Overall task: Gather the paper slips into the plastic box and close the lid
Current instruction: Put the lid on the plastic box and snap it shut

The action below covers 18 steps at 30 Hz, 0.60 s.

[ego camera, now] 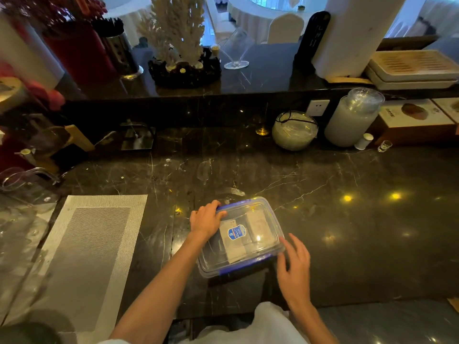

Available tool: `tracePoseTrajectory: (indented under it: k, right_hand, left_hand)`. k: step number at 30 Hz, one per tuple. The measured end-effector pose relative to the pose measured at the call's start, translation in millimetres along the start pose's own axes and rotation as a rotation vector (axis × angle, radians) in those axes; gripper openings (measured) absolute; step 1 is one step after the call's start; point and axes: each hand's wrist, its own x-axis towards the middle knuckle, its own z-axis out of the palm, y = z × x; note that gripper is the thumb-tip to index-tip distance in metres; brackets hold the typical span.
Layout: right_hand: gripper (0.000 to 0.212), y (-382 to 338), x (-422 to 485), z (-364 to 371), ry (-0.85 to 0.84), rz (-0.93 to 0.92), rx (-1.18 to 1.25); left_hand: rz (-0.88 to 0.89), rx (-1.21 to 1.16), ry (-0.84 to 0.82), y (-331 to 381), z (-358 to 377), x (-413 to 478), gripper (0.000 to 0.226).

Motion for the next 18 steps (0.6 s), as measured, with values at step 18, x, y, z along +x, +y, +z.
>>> tracePoseTrajectory:
  k: [18]
  right_hand:
    - [0.033,-14,38,37,-0.433,0.399,0.468]
  left_hand:
    - [-0.464,-0.977,-0.059,-38,23,-124,0.093]
